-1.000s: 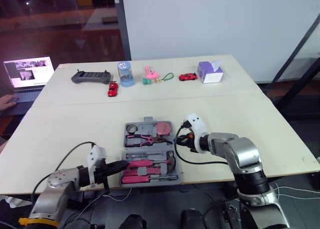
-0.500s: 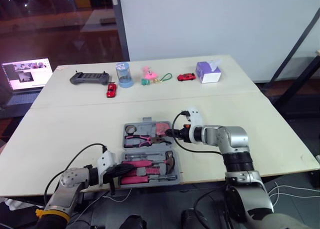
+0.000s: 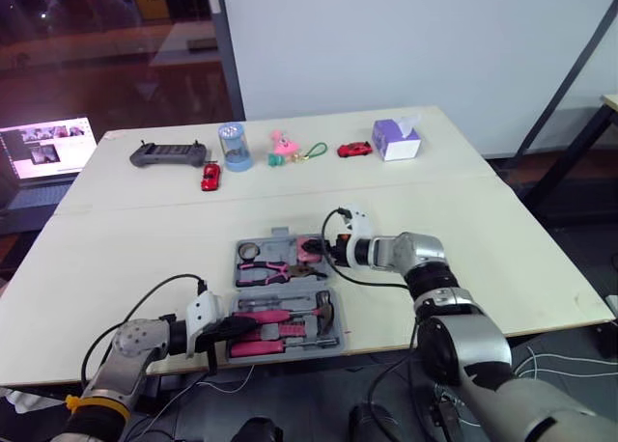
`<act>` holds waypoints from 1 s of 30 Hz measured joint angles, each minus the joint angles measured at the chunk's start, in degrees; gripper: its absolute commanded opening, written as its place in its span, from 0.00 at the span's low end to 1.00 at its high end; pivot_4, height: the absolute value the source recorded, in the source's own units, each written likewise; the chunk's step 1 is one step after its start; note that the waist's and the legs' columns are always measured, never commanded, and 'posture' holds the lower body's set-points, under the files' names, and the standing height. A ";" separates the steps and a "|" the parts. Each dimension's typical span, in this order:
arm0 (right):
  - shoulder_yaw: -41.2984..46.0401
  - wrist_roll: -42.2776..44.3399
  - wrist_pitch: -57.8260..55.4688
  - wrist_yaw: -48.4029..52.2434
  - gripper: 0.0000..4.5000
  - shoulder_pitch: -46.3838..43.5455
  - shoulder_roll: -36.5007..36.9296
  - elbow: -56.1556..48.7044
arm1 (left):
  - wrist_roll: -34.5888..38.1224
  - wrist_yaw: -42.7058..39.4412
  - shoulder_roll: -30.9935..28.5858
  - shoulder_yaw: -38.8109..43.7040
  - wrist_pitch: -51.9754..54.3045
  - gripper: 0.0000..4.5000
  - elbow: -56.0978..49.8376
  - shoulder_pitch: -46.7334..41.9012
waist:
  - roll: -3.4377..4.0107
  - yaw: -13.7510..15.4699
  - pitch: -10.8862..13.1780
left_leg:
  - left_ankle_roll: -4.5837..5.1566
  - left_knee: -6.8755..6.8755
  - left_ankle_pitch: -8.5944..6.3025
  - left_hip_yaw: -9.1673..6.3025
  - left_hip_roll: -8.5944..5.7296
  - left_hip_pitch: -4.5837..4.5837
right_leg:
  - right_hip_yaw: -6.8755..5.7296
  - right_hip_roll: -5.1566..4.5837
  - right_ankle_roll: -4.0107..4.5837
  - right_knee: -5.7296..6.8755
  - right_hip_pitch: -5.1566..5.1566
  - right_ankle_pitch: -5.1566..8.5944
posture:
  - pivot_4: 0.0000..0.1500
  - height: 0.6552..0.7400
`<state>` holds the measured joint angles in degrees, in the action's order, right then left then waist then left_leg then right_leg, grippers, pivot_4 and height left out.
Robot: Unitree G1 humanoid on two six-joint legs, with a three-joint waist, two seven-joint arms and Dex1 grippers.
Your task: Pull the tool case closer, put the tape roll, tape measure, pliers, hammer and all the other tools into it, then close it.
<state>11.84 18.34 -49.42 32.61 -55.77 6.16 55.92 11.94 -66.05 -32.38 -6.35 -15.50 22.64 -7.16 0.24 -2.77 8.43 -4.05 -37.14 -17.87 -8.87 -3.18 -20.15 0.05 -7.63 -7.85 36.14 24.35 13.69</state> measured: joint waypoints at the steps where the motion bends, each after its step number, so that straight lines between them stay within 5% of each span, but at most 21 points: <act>1: 1.03 0.37 0.61 0.17 0.99 -0.58 0.00 1.73 | 0.00 -0.03 -0.02 0.01 -0.11 0.00 0.10 -0.01 | 0.01 -0.02 0.00 | 0.00 0.02 0.00 0.00 0.00 0.00 | 0.00 0.00 0.00 0.00 0.00 0.00 | 1.00 1.00; 12: 6.38 3.06 4.82 9.59 0.99 -3.46 1.10 10.55 | 0.00 -0.22 -0.24 -0.02 -0.21 0.00 0.43 -0.37 | 0.12 -0.32 0.04 | 0.00 0.03 0.00 -0.01 0.00 -0.05 | 0.01 0.00 0.00 0.00 0.04 0.00 | 1.00 1.00; 30: -2.36 1.69 -1.49 19.11 0.99 1.11 5.11 -5.24 | 2.11 0.19 -3.63 1.49 9.12 0.00 -7.72 2.68 | 0.13 -1.24 0.06 | -0.10 0.06 0.05 -0.02 0.00 -0.27 | 0.01 0.00 0.00 -0.05 0.26 0.00 | 1.00 1.00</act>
<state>9.48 20.03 -50.91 51.72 -54.66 11.27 50.68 14.05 -65.86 -36.01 -4.85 -6.39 14.91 -4.48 0.37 -4.01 8.48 -4.15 -37.08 -17.82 -8.89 -3.18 -20.42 0.06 -7.63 -7.85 36.09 24.60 13.69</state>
